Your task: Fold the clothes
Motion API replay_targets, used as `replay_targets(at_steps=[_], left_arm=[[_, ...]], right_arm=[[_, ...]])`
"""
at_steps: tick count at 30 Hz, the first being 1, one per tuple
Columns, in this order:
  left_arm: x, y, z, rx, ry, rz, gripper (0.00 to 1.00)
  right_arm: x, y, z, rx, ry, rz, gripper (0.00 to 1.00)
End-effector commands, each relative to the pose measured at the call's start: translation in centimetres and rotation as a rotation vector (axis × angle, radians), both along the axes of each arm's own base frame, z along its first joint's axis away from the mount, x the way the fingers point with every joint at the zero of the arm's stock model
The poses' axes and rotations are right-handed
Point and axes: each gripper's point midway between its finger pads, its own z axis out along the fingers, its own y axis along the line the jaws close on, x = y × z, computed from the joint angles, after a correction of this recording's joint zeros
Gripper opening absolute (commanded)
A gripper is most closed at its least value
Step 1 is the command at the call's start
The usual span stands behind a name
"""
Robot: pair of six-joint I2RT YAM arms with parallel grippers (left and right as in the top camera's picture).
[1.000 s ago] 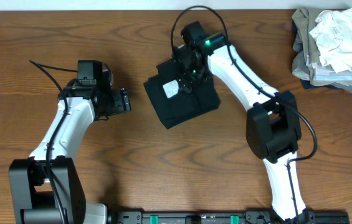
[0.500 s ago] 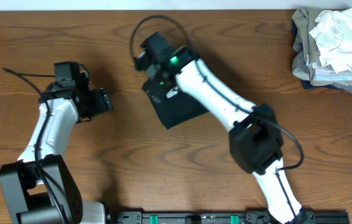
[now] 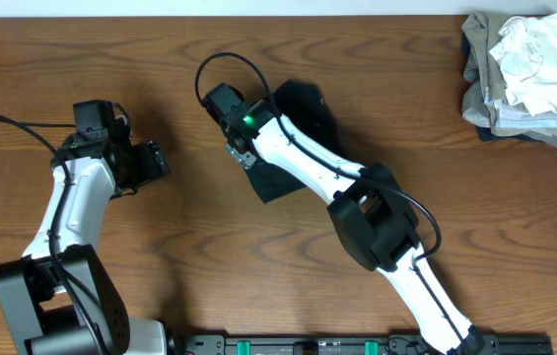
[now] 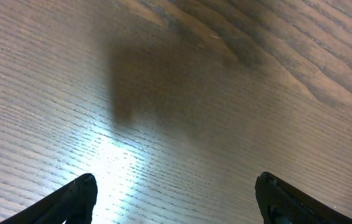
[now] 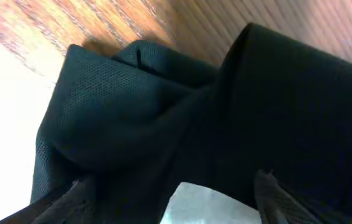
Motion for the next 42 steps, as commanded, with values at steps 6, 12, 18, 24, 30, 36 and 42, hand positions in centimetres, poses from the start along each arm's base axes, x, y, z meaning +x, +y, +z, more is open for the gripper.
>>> replay_targets(at_steps=[6,12,18,24,30,36,42], left_arm=[[0.3,0.5,0.3,0.017,-0.004,0.005,0.82],[0.3,0.5,0.3,0.018,-0.004,0.001,0.82],[0.3,0.5,0.3,0.018,-0.004,0.001,0.82],[0.2,0.4,0.3,0.019,0.000,-0.003,0.82],[0.1,0.4,0.2,0.020,0.004,-0.009,0.82],[0.1,0.4,0.2,0.020,0.005,-0.009,0.82],[0.0,0.4,0.1,0.018,0.011,-0.009,0.82]], right_arm=[[-0.9,-0.6,-2.5,-0.021,0.068,-0.012,0.80],[-2.5,0.3,-1.3,0.037,0.157,0.032,0.83],[-3.6,1.2,0.3,0.115,0.239,0.057,0.82],[-4.6,0.8,-0.2,0.107,0.294,0.071,0.80],[-6.0,0.1,-0.5,0.075,0.350,0.082,0.80],[-6.9,0.0,-0.8,0.067,0.390,0.108,0.70],[-6.2,-0.9,-2.8,0.017,0.379,0.084,0.45]])
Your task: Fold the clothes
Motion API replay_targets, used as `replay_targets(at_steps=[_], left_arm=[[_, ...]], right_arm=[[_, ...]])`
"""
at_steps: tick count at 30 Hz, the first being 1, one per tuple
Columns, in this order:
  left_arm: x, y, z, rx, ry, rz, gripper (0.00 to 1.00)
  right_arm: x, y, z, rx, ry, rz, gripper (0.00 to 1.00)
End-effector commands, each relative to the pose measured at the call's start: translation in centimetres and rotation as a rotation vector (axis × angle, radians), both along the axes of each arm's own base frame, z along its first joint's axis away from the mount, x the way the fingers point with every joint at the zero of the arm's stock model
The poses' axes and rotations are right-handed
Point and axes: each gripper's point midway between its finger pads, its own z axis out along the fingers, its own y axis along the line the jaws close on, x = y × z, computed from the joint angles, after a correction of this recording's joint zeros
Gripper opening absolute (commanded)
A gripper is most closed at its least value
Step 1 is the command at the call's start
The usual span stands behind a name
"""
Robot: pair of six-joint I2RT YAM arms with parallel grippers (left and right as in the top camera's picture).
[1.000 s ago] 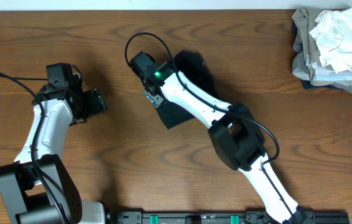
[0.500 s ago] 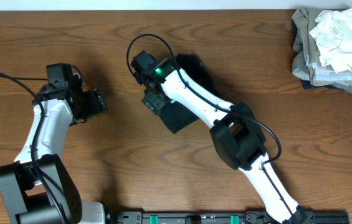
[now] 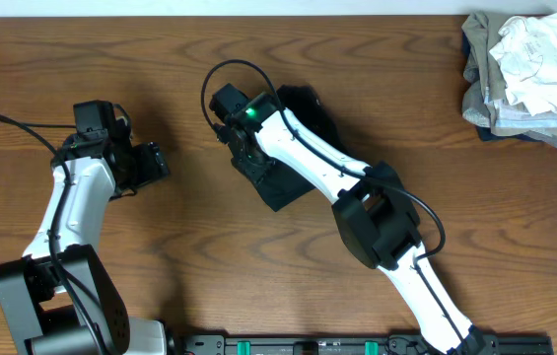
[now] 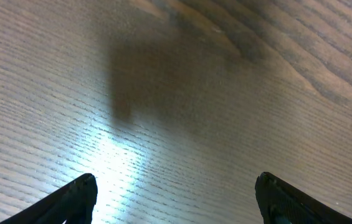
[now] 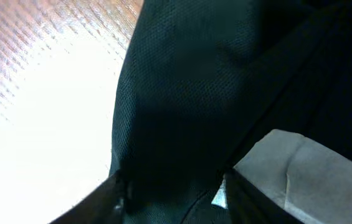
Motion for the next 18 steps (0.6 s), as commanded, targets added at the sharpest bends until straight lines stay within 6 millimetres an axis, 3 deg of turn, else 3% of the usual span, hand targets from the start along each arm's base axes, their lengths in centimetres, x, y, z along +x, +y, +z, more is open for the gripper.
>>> replay_targets(at_steps=[1,6,9,14,16,18], left_arm=[[0.3,0.5,0.1,0.021,0.000,-0.009,0.82],[0.2,0.4,-0.3,0.020,0.011,-0.013,0.82],[0.2,0.4,-0.6,0.018,0.021,-0.013,0.82],[0.2,0.4,-0.6,0.018,0.021,-0.016,0.82],[0.3,0.4,-0.6,0.019,0.018,-0.016,0.82],[0.3,0.5,-0.6,0.020,0.015,-0.016,0.82]], right_arm=[[0.6,-1.1,-2.6,-0.058,0.005,-0.014,0.43],[2.2,-3.6,-5.8,-0.170,-0.037,-0.066,0.42],[2.8,-4.9,-7.5,-0.207,-0.031,-0.088,0.47],[4.0,-6.8,-7.8,-0.213,-0.027,-0.131,0.52],[4.4,-7.2,-7.7,-0.210,-0.026,-0.147,0.45],[4.6,-7.5,-7.8,-0.209,-0.024,-0.165,0.24]])
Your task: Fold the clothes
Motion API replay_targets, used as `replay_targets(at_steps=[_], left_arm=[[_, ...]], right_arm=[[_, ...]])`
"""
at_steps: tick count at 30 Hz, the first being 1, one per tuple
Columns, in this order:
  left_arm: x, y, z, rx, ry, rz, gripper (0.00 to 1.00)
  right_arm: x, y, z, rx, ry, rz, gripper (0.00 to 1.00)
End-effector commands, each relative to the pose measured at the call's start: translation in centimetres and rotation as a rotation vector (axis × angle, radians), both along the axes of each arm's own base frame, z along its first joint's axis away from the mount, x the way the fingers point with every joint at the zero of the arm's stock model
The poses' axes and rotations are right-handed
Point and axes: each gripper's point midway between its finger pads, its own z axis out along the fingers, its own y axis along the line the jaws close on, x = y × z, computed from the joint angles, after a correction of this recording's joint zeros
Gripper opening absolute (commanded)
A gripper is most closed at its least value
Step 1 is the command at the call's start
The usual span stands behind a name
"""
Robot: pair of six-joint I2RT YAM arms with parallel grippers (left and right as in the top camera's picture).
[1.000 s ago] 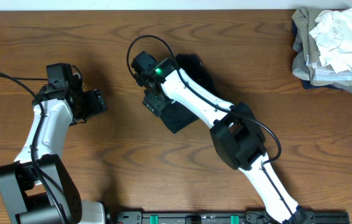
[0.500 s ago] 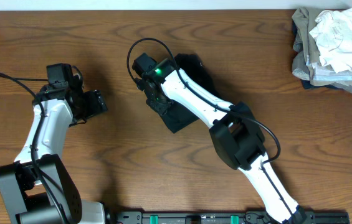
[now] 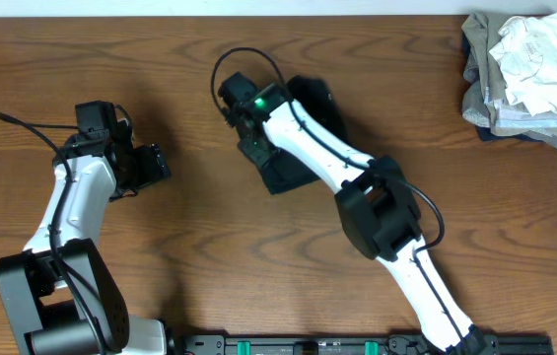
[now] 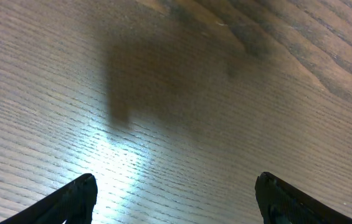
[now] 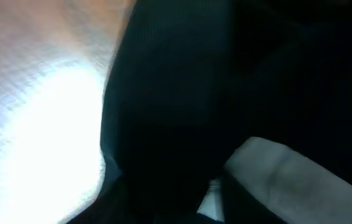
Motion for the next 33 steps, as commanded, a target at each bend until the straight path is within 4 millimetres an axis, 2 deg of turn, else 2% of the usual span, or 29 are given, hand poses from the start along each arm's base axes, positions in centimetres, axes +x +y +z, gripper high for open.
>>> replay_targets(at_steps=[1,2,6,10,13,16,18,22,24,29,33], left_arm=[[0.4,0.5,0.0,0.020,-0.003,-0.004,0.82],[0.4,0.5,0.0,0.020,-0.003,-0.004,0.82],[0.4,0.5,0.1,0.020,-0.005,-0.004,0.82],[0.5,0.5,0.1,0.021,-0.007,-0.004,0.82],[0.6,0.5,0.1,0.021,-0.010,-0.004,0.82],[0.7,0.5,0.1,0.022,-0.014,-0.004,0.82],[0.7,0.6,0.1,0.023,-0.017,-0.004,0.82],[0.9,0.6,0.2,0.024,-0.024,-0.003,0.82],[0.9,0.6,0.2,0.025,-0.026,-0.003,0.82],[1.0,0.6,0.2,0.025,-0.028,-0.003,0.82],[1.1,0.6,0.3,0.025,-0.031,-0.004,0.82]], right_arm=[[0.3,-5.9,-6.9,-0.190,0.066,-0.088,0.09],[0.5,-5.9,-6.9,-0.186,0.064,-0.090,0.01],[0.8,-6.0,-6.9,-0.175,0.060,-0.127,0.01],[1.1,-6.0,-5.3,-0.148,0.055,-0.151,0.01],[2.0,-6.0,-1.6,-0.099,0.008,-0.164,0.01],[3.3,-6.4,3.0,-0.056,-0.060,-0.128,0.01],[4.2,-6.9,6.7,-0.022,-0.124,-0.096,0.01],[6.3,-9.1,13.2,0.042,-0.250,-0.108,0.01],[7.1,-10.8,15.6,0.062,-0.299,-0.131,0.01],[8.5,-14.9,18.6,0.073,-0.357,-0.193,0.01],[9.0,-17.0,19.2,0.074,-0.365,-0.218,0.01]])
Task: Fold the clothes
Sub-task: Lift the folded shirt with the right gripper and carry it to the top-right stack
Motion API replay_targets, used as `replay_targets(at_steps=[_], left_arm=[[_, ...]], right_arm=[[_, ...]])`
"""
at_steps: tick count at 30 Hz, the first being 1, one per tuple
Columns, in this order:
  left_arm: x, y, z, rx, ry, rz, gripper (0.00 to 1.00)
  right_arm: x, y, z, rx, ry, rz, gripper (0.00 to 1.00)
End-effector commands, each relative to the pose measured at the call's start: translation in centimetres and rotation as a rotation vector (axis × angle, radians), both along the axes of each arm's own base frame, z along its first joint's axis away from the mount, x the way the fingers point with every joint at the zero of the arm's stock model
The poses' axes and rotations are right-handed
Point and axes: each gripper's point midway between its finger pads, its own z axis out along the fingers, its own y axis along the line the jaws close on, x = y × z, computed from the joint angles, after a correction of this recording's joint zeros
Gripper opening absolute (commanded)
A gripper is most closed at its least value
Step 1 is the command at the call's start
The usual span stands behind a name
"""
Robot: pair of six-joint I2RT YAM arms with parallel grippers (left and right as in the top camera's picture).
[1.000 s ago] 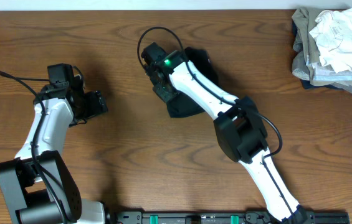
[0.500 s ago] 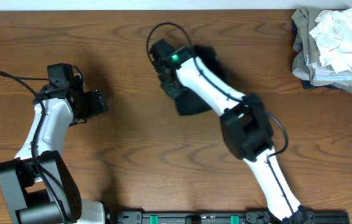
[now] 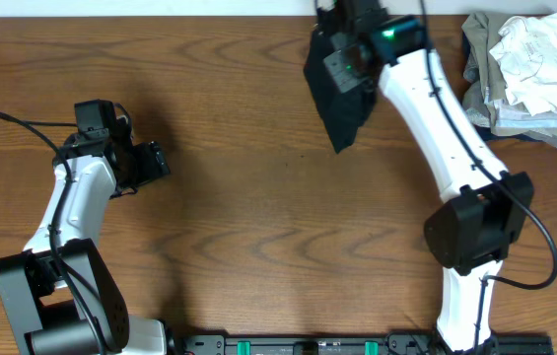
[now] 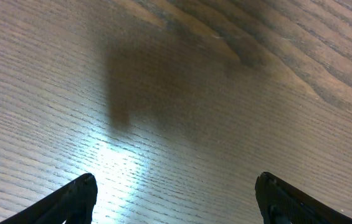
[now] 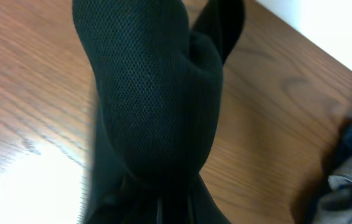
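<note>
A black mesh garment (image 3: 337,94) hangs bunched in the air near the table's far edge, held from above by my right gripper (image 3: 357,44), which is shut on it. In the right wrist view the same garment (image 5: 157,106) fills the middle and hides the fingers. My left gripper (image 3: 150,163) hovers over bare wood at the left, far from the garment. Its jaws stand wide open with nothing between them; the left fingertips (image 4: 79,193) show at the frame's bottom corners.
A pile of crumpled clothes (image 3: 529,74), grey, white and blue, lies at the table's far right corner. The brown wooden table (image 3: 258,256) reaches to the white back edge at the top. A black rail (image 3: 357,345) runs along the near edge.
My right gripper has gone from the table's middle to the far edge, carrying the black garment up off the wood; it now hangs bunched. The left arm has stayed put.
The black garment lay on the table with my right gripper low over its left edge. Then the gripper was shut on the fabric, and the cloth had bunched toward it. Now the garment hangs from it at the far edge. The left gripper stayed open throughout.
</note>
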Motion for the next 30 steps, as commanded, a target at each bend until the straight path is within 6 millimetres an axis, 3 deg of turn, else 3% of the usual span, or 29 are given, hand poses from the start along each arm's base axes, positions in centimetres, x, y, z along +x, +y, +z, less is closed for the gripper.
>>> replay_targets(at_steps=[1,7,11,18,25,30], left_arm=[[0.5,0.5,0.1,0.019,-0.006,0.000,0.82],[0.5,0.5,0.1,0.020,-0.007,0.000,0.82],[0.5,0.5,0.1,0.019,-0.006,0.000,0.82],[0.6,0.5,0.1,0.020,-0.010,0.000,0.82],[0.8,0.6,0.2,0.023,-0.021,0.000,0.82],[0.8,0.6,0.2,0.023,-0.022,0.000,0.82]], right_arm=[[0.5,-1.4,0.8,-0.016,-0.017,0.010,0.01],[1.2,-3.1,1.0,-0.023,-0.031,-0.008,0.01],[2.3,-5.3,2.7,-0.041,-0.086,-0.047,0.01],[4.3,-13.9,9.6,-0.150,-0.264,-0.251,0.01],[6.0,-21.7,16.3,-0.224,-0.460,-0.333,0.01],[6.7,-27.5,19.5,-0.330,-0.566,-0.358,0.01]])
